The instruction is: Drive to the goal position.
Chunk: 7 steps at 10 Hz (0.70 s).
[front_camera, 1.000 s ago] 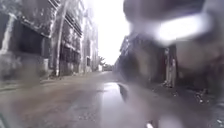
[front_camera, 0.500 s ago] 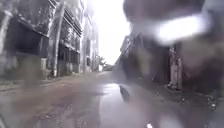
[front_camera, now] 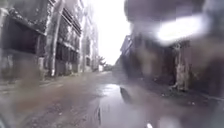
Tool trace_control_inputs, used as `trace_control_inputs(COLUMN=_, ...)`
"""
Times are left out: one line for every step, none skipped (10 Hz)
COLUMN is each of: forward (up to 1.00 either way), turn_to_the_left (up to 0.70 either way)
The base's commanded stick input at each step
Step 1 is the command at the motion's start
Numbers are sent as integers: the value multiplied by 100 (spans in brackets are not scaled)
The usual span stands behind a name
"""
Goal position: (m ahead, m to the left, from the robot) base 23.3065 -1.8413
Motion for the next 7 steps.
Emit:
trace_control_inputs(forward=50, turn_to_the_left=2)
trace_control_inputs(forward=50, turn_to_the_left=2)
trace_control_inputs(forward=50, turn_to_the_left=2)
trace_control_inputs(forward=50, turn_to_the_left=26)
trace_control_inputs(forward=50, turn_to_the_left=52)
trace_control_inputs(forward=50, turn_to_the_left=52)
trace_control_inputs(forward=50, turn_to_the_left=46)
